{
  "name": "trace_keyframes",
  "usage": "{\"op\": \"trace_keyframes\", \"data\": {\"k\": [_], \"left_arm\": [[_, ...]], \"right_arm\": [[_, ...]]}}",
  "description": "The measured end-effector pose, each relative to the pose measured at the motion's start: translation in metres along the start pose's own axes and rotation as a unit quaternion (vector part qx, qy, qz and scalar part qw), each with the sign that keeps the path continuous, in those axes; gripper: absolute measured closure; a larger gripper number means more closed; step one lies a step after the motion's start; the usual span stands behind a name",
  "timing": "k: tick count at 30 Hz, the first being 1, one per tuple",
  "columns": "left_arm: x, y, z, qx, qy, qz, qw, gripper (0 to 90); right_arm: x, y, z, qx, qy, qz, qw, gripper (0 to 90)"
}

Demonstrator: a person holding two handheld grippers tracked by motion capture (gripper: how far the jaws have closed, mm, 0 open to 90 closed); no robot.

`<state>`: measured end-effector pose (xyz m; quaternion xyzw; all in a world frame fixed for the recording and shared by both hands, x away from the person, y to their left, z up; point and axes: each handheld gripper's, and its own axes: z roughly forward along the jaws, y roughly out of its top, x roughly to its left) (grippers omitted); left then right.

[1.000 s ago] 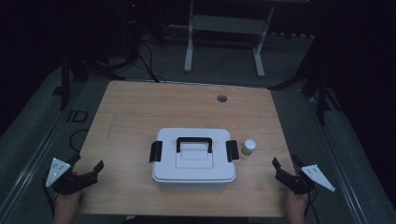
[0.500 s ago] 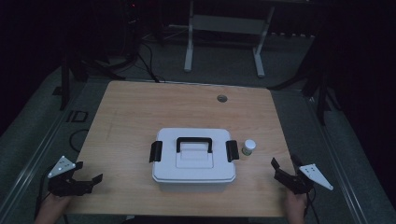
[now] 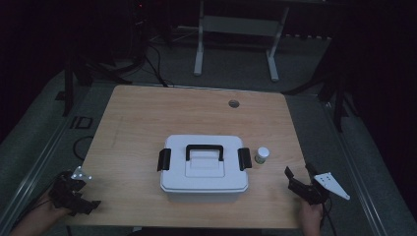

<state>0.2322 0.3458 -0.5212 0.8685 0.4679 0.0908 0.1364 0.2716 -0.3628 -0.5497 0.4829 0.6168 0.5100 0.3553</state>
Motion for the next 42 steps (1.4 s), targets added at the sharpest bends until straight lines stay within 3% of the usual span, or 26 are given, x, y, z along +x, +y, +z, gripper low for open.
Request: {"op": "trace_keyframes", "data": {"k": [3, 4, 5, 7, 11, 15, 17, 19, 23, 29, 31, 36, 42], "left_arm": [[-0.001, 0.002, -0.004, 0.016, -0.001, 0.008, 0.9998, 0.6], [-0.001, 0.005, -0.006, 0.039, -0.005, 0.012, 0.9992, 0.6], [-0.002, 0.006, -0.008, 0.045, 0.000, 0.023, 0.9987, 0.6], [-0.002, 0.008, -0.009, 0.054, 0.002, 0.025, 0.9982, 0.6], [-0.003, 0.014, -0.010, 0.094, -0.027, 0.037, 0.9946, 0.6], [-0.002, 0.017, -0.009, 0.108, -0.038, 0.045, 0.9924, 0.7], [-0.003, 0.018, -0.008, 0.125, -0.059, 0.067, 0.9882, 0.7], [-0.005, 0.018, -0.008, 0.136, -0.061, 0.093, 0.9844, 0.7], [-0.002, 0.017, -0.006, 0.158, -0.090, 0.090, 0.9791, 0.7], [0.003, 0.018, -0.007, 0.159, -0.078, 0.090, 0.9800, 0.7], [0.002, 0.020, -0.009, 0.165, -0.082, 0.091, 0.9787, 0.7], [0.000, 0.029, -0.014, 0.179, -0.064, 0.099, 0.9768, 0.8], [-0.003, 0.039, -0.023, 0.169, -0.089, 0.104, 0.9760, 1.2]], "right_arm": [[0.000, 0.000, 0.000, 0.000, 0.000, -0.001, 1.0000, 13.9], [0.000, 0.000, 0.000, 0.000, 0.000, -0.001, 1.0000, 13.9], [0.000, 0.000, 0.000, 0.000, 0.000, 0.000, 1.0000, 13.9], [0.000, 0.000, 0.000, 0.000, 0.000, 0.000, 1.0000, 13.9], [0.000, 0.000, 0.000, 0.002, 0.000, 0.000, 1.0000, 13.9], [0.001, 0.000, 0.001, 0.001, 0.000, -0.002, 1.0000, 13.9], [0.001, 0.000, 0.001, 0.002, -0.001, -0.005, 1.0000, 13.9], [0.001, 0.000, 0.001, 0.003, -0.001, -0.007, 1.0000, 13.8], [0.001, 0.000, 0.001, 0.004, 0.001, -0.005, 1.0000, 13.9], [0.001, -0.001, 0.002, 0.006, 0.003, -0.003, 1.0000, 13.8], [0.001, -0.001, 0.002, 0.007, 0.003, -0.003, 1.0000, 13.8], [0.000, -0.001, 0.002, 0.009, 0.003, -0.001, 1.0000, 13.8], [0.000, -0.001, 0.002, 0.005, 0.004, 0.001, 1.0000, 13.8]]}}
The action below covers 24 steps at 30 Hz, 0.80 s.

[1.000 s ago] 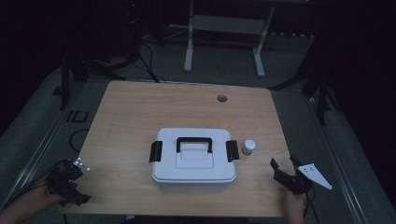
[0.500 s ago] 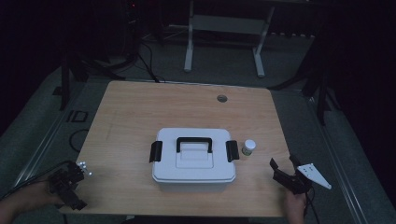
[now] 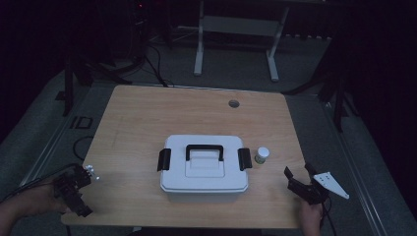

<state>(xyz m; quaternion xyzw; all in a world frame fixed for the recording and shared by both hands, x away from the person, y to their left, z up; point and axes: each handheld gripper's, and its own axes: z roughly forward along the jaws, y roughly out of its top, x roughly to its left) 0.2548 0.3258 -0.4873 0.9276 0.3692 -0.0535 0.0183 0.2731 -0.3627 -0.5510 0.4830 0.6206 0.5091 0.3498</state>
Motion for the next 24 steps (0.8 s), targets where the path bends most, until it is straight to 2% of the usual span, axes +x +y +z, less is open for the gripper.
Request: {"op": "trace_keyframes", "data": {"k": [3, 7, 14, 15, 19, 24], "left_arm": [[-0.004, 0.005, -0.008, -0.013, -0.010, 0.010, 0.9998, 2.7], [-0.007, 0.012, -0.014, -0.011, 0.002, 0.020, 0.9997, 2.7], [-0.012, 0.025, -0.027, -0.008, 0.003, 0.040, 0.9992, 2.7], [-0.013, 0.028, -0.029, -0.008, 0.009, 0.043, 0.9990, 2.7], [-0.019, 0.038, -0.041, -0.018, 0.008, 0.056, 0.9982, 2.7], [-0.025, 0.053, -0.055, -0.022, 0.018, 0.071, 0.9971, 2.7]], "right_arm": [[0.000, 0.000, 0.000, -0.001, -0.002, -0.002, 1.0000, 13.7], [0.000, 0.000, 0.000, -0.002, 0.000, -0.001, 1.0000, 13.7], [0.001, 0.000, 0.000, 0.003, 0.000, -0.004, 1.0000, 13.8], [0.001, 0.000, 0.001, 0.004, 0.000, -0.006, 1.0000, 13.8], [0.001, 0.000, 0.001, 0.006, 0.000, -0.007, 1.0000, 13.8], [0.002, 0.000, 0.002, 0.010, 0.001, -0.008, 0.9999, 13.8]]}}
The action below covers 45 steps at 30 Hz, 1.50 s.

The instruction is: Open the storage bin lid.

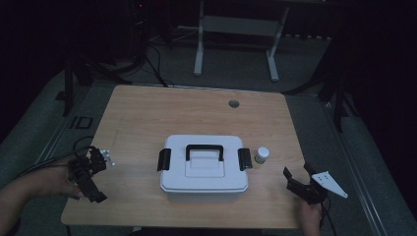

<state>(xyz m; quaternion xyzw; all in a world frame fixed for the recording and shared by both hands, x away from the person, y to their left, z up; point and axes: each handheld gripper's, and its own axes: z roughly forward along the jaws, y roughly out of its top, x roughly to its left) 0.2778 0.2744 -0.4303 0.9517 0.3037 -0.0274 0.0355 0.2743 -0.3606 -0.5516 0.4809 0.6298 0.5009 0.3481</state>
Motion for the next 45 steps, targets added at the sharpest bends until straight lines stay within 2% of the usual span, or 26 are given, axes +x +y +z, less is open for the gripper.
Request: {"op": "trace_keyframes", "data": {"k": [3, 4, 5, 10, 14, 18, 20, 21, 23, 28, 34, 35, 37, 41, 45], "left_arm": [[-0.002, 0.007, -0.006, -0.005, -0.005, 0.010, 0.9999, 2.8], [-0.004, 0.013, -0.010, -0.004, 0.001, 0.018, 0.9998, 2.8], [-0.005, 0.018, -0.014, -0.007, -0.003, 0.025, 0.9997, 2.8], [-0.011, 0.037, -0.030, -0.014, 0.007, 0.047, 0.9987, 2.8], [-0.017, 0.053, -0.044, -0.022, 0.008, 0.069, 0.9973, 2.8], [-0.022, 0.071, -0.053, -0.023, 0.023, 0.093, 0.9951, 2.8], [-0.024, 0.081, -0.055, -0.024, 0.020, 0.103, 0.9942, 2.8], [-0.024, 0.081, -0.055, -0.024, 0.020, 0.103, 0.9942, 2.8], [-0.027, 0.093, -0.058, -0.020, 0.021, 0.118, 0.9926, 2.8], [-0.031, 0.114, -0.059, -0.020, 0.030, 0.134, 0.9904, 2.8], [-0.040, 0.138, -0.061, -0.024, 0.027, 0.162, 0.9861, 2.8], [-0.042, 0.142, -0.061, -0.025, 0.031, 0.166, 0.9853, 2.8], [-0.044, 0.149, -0.063, -0.028, 0.027, 0.171, 0.9845, 2.8], [-0.050, 0.162, -0.063, -0.023, 0.031, 0.187, 0.9815, 2.8], [-0.055, 0.172, -0.060, -0.012, 0.034, 0.188, 0.9814, 2.8]], "right_arm": [[0.000, 0.000, 0.000, -0.001, 0.001, -0.001, 1.0000, 13.8], [0.000, 0.000, 0.000, 0.000, 0.001, -0.001, 1.0000, 13.8], [0.000, 0.000, 0.000, 0.000, 0.002, 0.000, 1.0000, 13.8], [0.000, 0.000, 0.000, 0.000, 0.003, 0.000, 1.0000, 13.8], [0.000, 0.000, 0.000, 0.000, 0.003, 0.000, 1.0000, 13.8], [0.000, 0.000, 0.000, 0.000, 0.004, 0.000, 1.0000, 13.8], [0.000, 0.000, 0.001, 0.001, 0.004, -0.001, 1.0000, 13.8], [0.000, 0.000, 0.001, 0.001, 0.004, -0.001, 1.0000, 13.8], [0.000, 0.000, 0.001, 0.001, 0.004, -0.001, 1.0000, 13.8], [0.000, 0.000, 0.001, 0.002, 0.004, -0.001, 1.0000, 13.8], [-0.001, 0.000, 0.000, 0.001, 0.006, 0.000, 1.0000, 13.8], [-0.001, 0.000, 0.000, 0.001, 0.006, 0.001, 1.0000, 13.8], [-0.001, 0.000, 0.000, 0.000, 0.007, 0.001, 1.0000, 13.8], [-0.001, 0.000, 0.000, 0.001, 0.009, 0.001, 1.0000, 13.8], [-0.001, 0.000, 0.000, -0.001, 0.010, 0.002, 0.9999, 13.8]]}}
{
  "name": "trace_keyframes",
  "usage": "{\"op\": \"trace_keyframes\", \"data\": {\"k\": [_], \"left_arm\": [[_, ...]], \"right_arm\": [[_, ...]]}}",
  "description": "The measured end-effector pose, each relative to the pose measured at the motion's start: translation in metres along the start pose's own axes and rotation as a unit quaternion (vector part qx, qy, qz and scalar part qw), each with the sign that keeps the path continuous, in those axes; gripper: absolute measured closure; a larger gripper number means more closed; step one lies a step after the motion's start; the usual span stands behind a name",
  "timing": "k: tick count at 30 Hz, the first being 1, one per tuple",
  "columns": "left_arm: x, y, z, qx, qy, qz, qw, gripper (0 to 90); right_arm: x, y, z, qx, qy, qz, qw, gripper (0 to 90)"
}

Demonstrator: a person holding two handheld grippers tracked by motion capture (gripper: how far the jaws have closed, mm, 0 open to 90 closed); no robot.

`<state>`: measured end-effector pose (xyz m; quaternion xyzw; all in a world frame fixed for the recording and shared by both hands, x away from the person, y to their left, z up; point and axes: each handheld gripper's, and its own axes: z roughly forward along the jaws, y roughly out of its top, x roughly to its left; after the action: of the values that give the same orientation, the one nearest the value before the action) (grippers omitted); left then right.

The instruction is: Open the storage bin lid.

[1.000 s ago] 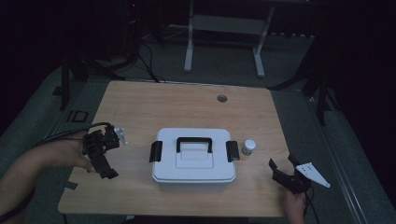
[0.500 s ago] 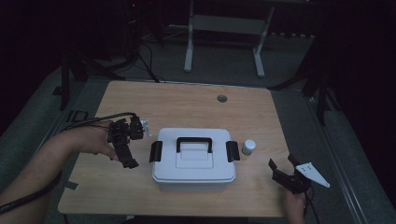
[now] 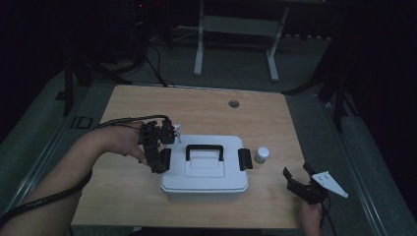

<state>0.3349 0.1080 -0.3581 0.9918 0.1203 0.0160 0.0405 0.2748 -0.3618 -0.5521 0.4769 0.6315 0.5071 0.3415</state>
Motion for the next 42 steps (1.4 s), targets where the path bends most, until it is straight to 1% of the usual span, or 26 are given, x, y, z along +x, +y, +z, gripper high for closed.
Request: {"op": "trace_keyframes", "data": {"k": [1, 3, 5, 6, 8, 12, 14, 15, 17, 18, 20, 21, 24, 26, 27, 28, 29, 31, 32, 33, 35, 36, 38, 39, 40, 42], "left_arm": [[0.000, 0.002, 0.001, 0.005, 0.000, 0.001, 1.0000, 2.8], [-0.001, 0.007, 0.004, 0.017, 0.004, 0.010, 0.9998, 2.8], [0.000, 0.009, 0.005, 0.015, 0.004, 0.012, 0.9998, 2.8], [0.001, 0.013, 0.004, 0.015, 0.005, 0.019, 0.9997, 2.8], [0.002, 0.018, 0.002, 0.004, -0.001, 0.022, 0.9997, 2.9], [0.002, 0.027, 0.001, -0.005, -0.009, 0.030, 0.9995, 4.3], [0.002, 0.032, 0.001, -0.007, -0.005, 0.035, 0.9993, 4.3], [0.002, 0.034, 0.001, -0.009, -0.007, 0.038, 0.9992, 4.3], [0.003, 0.040, 0.002, -0.008, 0.001, 0.043, 0.9990, 4.4], [0.004, 0.043, 0.003, -0.008, -0.002, 0.045, 0.9990, 4.5], [0.006, 0.048, 0.004, -0.004, 0.002, 0.045, 0.9990, 4.8], [0.008, 0.050, 0.004, -0.003, -0.005, 0.041, 0.9991, 5.3], [0.013, 0.057, 0.005, -0.005, -0.011, 0.036, 0.9993, 5.3], [0.013, 0.061, 0.006, 0.003, -0.005, 0.044, 0.9990, 5.3], [0.013, 0.063, 0.007, 0.006, -0.010, 0.044, 0.9989, 6.3], [0.013, 0.065, 0.007, 0.007, -0.012, 0.050, 0.9987, 9.6], [0.013, 0.067, 0.008, 0.010, -0.008, 0.056, 0.9983, 13.8], [0.014, 0.073, 0.011, 0.016, -0.009, 0.060, 0.9980, 14.6], [0.014, 0.075, 0.012, 0.019, -0.005, 0.064, 0.9977, 16.1], [0.014, 0.078, 0.012, 0.017, -0.003, 0.065, 0.9978, 19.4], [0.014, 0.083, 0.012, 0.009, -0.003, 0.071, 0.9974, 22.2], [0.014, 0.085, 0.012, 0.005, -0.007, 0.072, 0.9974, 25.3], [0.014, 0.089, 0.010, -0.006, -0.010, 0.076, 0.9970, 34.0], [0.014, 0.090, 0.009, -0.009, -0.015, 0.077, 0.9969, 38.5], [0.014, 0.092, 0.009, -0.005, -0.018, 0.080, 0.9966, 46.1], [0.012, 0.094, 0.010, 0.010, -0.019, 0.091, 0.9956, 52.6]], "right_arm": [[0.000, 0.000, 0.000, 0.001, 0.000, 0.001, 1.0000, 13.8], [0.000, 0.000, 0.000, 0.001, 0.000, 0.001, 1.0000, 13.8], [0.000, 0.000, 0.000, 0.001, 0.000, 0.001, 1.0000, 13.8], [0.000, 0.000, 0.000, 0.002, 0.000, 0.001, 1.0000, 13.8], [0.000, 0.000, -0.001, 0.000, 0.001, 0.001, 1.0000, 13.8], [0.000, 0.000, -0.001, 0.000, 0.002, 0.003, 1.0000, 13.8], [-0.001, 0.000, -0.001, -0.002, 0.003, 0.003, 1.0000, 13.8], [-0.001, 0.000, -0.001, -0.002, 0.003, 0.003, 1.0000, 13.8], [-0.001, 0.000, -0.001, -0.002, 0.004, 0.003, 1.0000, 13.8], [-0.001, 0.000, -0.001, -0.002, 0.004, 0.003, 1.0000, 13.8], [-0.001, 0.000, -0.001, -0.002, 0.005, 0.003, 1.0000, 13.8], [-0.001, 0.000, -0.001, -0.002, 0.005, 0.004, 1.0000, 13.8], [-0.001, 0.000, -0.001, -0.002, 0.005, 0.004, 1.0000, 13.8], [-0.001, 0.000, -0.001, -0.002, 0.006, 0.003, 1.0000, 13.8], [-0.001, 0.000, -0.001, -0.002, 0.006, 0.003, 1.0000, 13.8], [-0.001, 0.000, -0.001, -0.002, 0.006, 0.003, 1.0000, 13.8], [-0.001, 0.000, -0.001, -0.002, 0.006, 0.003, 1.0000, 13.8], [-0.001, 0.000, -0.001, -0.003, 0.006, 0.003, 1.0000, 13.8], [-0.001, 0.000, -0.001, -0.002, 0.007, 0.004, 1.0000, 13.8], [-0.001, 0.000, -0.001, -0.003, 0.006, 0.004, 1.0000, 13.8], [-0.001, 0.000, -0.001, -0.003, 0.007, 0.004, 1.0000, 13.8], [-0.001, 0.000, -0.001, -0.003, 0.007, 0.004, 1.0000, 13.8], [-0.001, 0.000, -0.001, -0.004, 0.008, 0.005, 0.9999, 13.8], [-0.001, 0.000, -0.002, -0.004, 0.008, 0.006, 0.9999, 13.8], [-0.001, 0.000, -0.002, -0.005, 0.009, 0.006, 0.9999, 13.8], [-0.002, 0.000, -0.002, -0.006, 0.009, 0.007, 0.9999, 13.8]]}}
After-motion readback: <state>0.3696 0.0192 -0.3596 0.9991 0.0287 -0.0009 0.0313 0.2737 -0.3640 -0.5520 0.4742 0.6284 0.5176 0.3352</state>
